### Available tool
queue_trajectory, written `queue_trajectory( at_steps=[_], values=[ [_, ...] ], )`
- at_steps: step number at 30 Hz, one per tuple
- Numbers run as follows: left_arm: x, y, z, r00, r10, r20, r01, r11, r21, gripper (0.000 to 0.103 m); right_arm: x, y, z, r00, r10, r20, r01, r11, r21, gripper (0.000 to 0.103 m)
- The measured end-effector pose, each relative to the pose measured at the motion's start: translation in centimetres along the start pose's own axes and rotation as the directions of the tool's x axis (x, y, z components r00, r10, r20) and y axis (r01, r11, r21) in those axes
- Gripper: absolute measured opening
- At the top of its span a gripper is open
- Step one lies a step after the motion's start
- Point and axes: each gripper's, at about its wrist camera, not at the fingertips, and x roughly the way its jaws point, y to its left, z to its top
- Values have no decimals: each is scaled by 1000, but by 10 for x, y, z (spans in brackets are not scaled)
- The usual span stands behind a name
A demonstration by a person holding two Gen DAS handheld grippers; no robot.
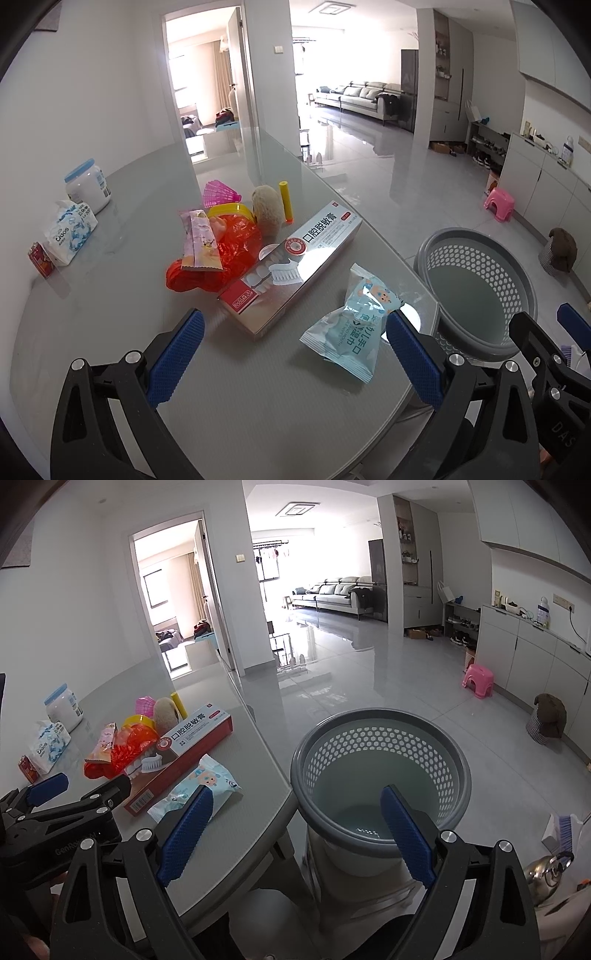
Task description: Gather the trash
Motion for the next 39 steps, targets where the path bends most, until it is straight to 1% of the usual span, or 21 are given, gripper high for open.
queue_trajectory(
  at_steps=[39],
  values=[
    [-5,1,2,1000,-2,8,2,1000,-2,97,-5,-1,2,1000,2,10,-2,1000,1,88]
  ],
)
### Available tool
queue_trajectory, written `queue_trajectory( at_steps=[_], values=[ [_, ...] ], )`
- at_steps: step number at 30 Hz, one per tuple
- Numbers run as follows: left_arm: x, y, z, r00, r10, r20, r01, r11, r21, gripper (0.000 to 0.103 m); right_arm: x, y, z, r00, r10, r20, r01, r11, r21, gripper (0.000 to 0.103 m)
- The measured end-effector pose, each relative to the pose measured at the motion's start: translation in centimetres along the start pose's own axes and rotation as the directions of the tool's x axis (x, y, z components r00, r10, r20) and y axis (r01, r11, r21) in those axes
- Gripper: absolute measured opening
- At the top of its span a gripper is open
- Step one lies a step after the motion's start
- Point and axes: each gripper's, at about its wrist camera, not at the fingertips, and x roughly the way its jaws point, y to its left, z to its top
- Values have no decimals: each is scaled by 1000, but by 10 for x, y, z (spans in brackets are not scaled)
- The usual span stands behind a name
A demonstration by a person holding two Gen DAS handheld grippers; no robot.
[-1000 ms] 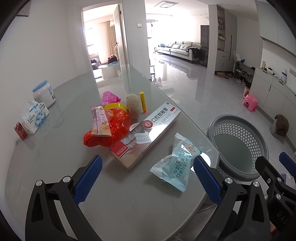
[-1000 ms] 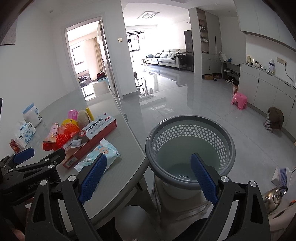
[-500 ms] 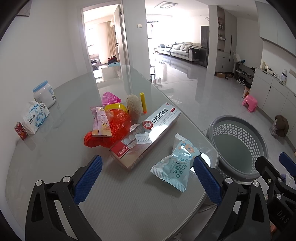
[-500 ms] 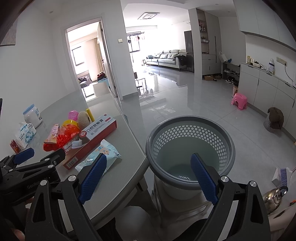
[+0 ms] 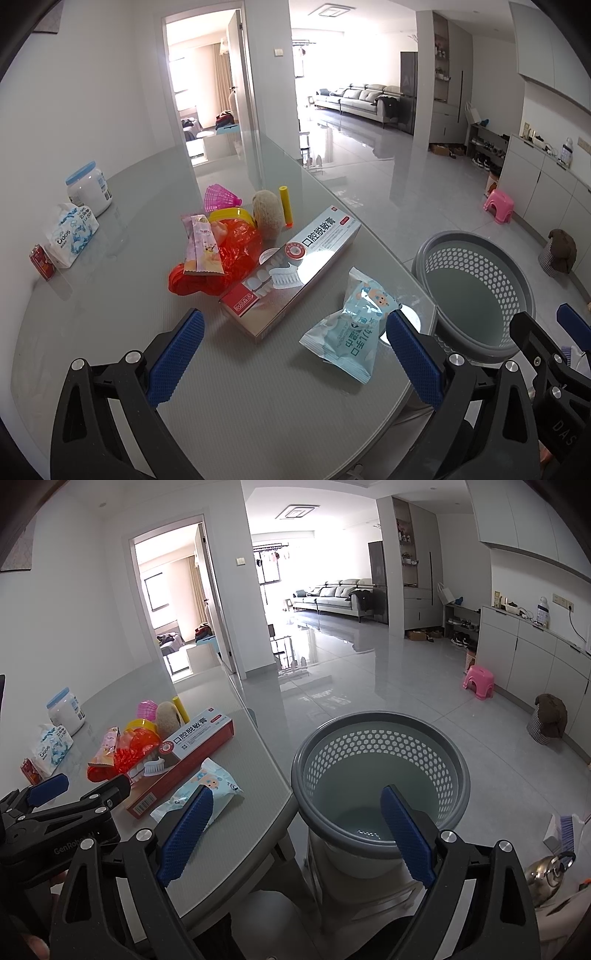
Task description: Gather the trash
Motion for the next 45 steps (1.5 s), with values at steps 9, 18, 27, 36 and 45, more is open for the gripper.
queue_trajectory(
  at_steps=[9,18,27,36,45],
  values=[
    [0,0,0,1000,-1,0,1,1000,-2,97,0,-1,0,1000,0,1,0,1000,0,88],
    [4,3,5,1000,0,-10,0,1000,5,97,8,-3,1,1000,17,-19,-17,1000,0,88],
    [29,19,9,999,27,-31,-28,1000,-11,97,39,-5,7,999,22,-39,-22,1000,2,88],
    [36,46,16,1000,11,-5,-11,999,-35,97,51,7,22,1000,-8,-30,8,1000,-2,88],
    [43,77,12,999,46,-13,-47,997,-62,97,60,32,9,997,37,-71,-38,999,-15,88]
  ],
)
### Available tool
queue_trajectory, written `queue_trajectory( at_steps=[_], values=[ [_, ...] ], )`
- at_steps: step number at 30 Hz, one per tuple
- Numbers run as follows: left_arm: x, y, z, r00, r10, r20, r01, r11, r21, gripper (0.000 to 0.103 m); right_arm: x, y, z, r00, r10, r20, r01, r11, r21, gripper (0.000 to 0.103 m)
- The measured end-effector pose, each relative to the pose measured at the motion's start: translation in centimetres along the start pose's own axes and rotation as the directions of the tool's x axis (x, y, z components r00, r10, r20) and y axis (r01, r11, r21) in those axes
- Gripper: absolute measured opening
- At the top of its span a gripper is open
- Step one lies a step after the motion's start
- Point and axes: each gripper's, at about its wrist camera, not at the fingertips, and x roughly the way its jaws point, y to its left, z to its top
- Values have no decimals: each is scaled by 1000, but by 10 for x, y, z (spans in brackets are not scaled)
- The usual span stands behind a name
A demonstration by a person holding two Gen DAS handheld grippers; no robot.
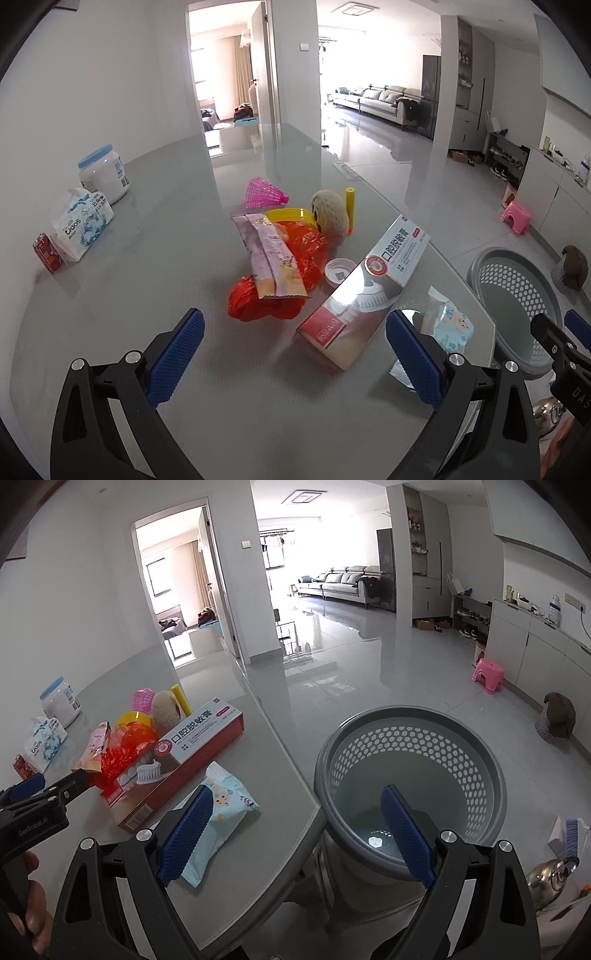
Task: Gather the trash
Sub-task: 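Reach the right tool to the light-blue wipe packet and close on it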
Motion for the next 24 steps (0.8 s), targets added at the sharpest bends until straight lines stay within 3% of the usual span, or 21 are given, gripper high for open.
queue_trajectory(
  at_steps=[13,24],
  values=[
    [22,45,-9,997,68,-45,-70,996,-47,97,37,44,-10,991,74,-114,-78,997,-29,88],
    [28,46,-13,996,63,-58,-65,997,-46,97,63,66,-11,983,27,-182,-28,1000,-6,88]
  ],
)
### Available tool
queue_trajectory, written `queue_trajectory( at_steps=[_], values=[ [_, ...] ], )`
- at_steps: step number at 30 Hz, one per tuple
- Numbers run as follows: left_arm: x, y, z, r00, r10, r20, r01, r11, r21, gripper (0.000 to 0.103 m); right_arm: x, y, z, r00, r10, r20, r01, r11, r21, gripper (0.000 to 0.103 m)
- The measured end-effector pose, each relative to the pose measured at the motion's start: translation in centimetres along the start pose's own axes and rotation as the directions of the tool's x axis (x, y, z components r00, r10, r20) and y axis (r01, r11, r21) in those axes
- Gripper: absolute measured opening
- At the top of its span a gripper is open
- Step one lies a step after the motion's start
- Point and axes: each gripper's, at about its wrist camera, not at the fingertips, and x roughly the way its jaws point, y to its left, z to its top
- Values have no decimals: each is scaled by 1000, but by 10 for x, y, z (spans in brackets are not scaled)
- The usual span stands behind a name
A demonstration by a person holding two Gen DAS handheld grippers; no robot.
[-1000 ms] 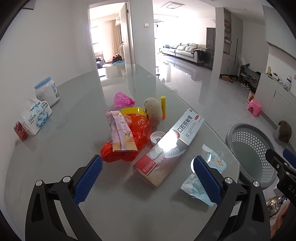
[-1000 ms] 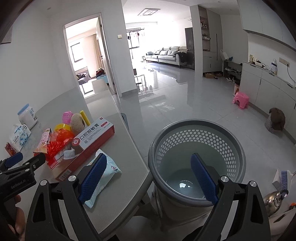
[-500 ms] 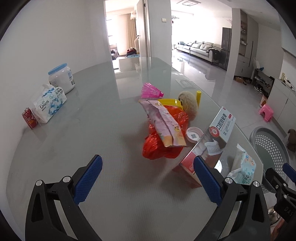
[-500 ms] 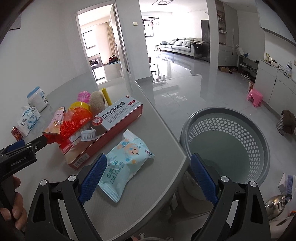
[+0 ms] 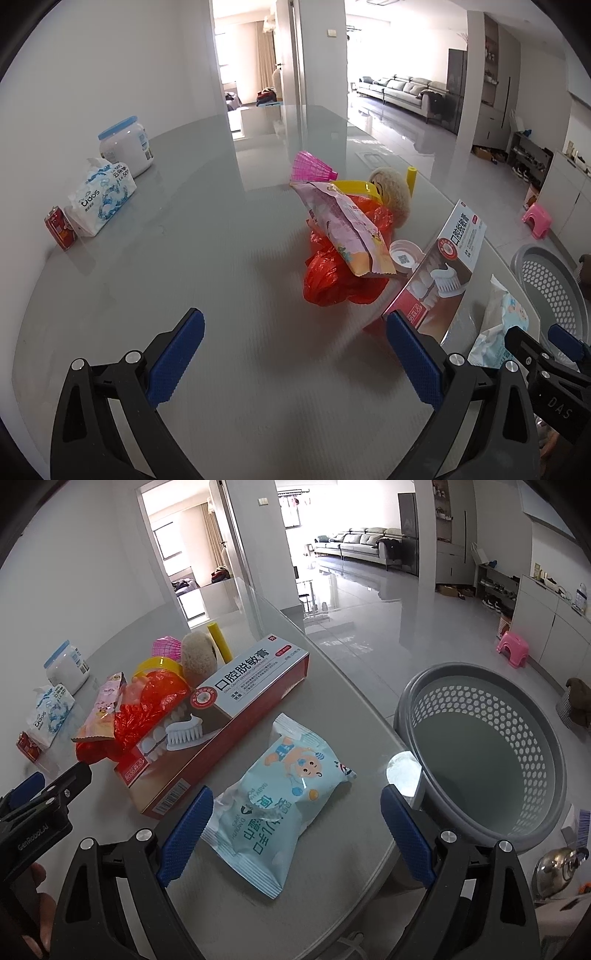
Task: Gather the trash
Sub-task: 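Reach the right tool to the light-blue wipe packet and close on it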
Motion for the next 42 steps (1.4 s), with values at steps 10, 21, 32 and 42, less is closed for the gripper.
queue_trajectory(
  at_steps=[10,21,32,42],
  values=[
    [3,6,-4,1000,-7,-5,6,1000,-12,97,16,0,7,999,-50,-21,51,995,83,88],
    [5,13,-5,1000,-18,-5,17,999,-28,97,37,0,4,995,-72,-66,76,995,68,87],
    [8,9,-5,999,-41,-20,40,998,-39,97,38,0,-1,998,-26,-59,27,999,19,53],
    [13,8,6,998,-70,-4,69,994,-87,97,17,-6,-4,1000,16,-5,-16,1000,-9,53]
  ],
)
